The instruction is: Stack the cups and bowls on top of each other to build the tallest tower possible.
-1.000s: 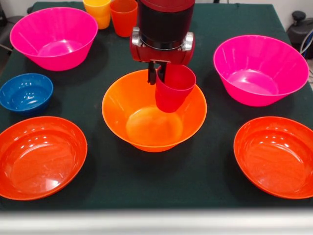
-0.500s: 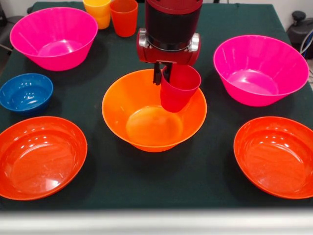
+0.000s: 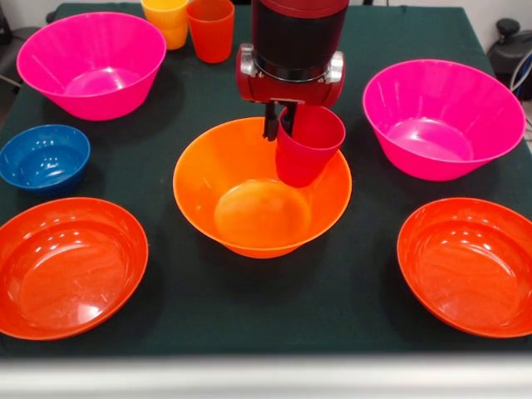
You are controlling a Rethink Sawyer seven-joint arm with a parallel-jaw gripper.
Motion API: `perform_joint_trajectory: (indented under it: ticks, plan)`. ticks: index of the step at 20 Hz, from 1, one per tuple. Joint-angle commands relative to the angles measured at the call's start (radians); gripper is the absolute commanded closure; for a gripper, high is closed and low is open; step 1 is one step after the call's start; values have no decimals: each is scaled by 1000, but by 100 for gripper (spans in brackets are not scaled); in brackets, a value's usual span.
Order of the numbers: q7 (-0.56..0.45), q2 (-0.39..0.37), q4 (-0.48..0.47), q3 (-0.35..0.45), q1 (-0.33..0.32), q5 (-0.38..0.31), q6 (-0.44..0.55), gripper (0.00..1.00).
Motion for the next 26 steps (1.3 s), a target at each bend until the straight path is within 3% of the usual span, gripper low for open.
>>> perform_joint_trajectory:
  ticks: [1,5,7,13,19,26]
  plan:
    - [-144,-36,125,10,-8,-46,-32,100]
    - [-168,-47,138,21,-25,-45,-35,100]
    - [-176,-97,197,25,-43,-36,-42,100]
    - [-260,-145,149,58,-101,-19,36,100]
    - [-380,-81,-21,121,-151,-37,109,100]
    - [-326,-14,-51,121,-107,-69,54,100]
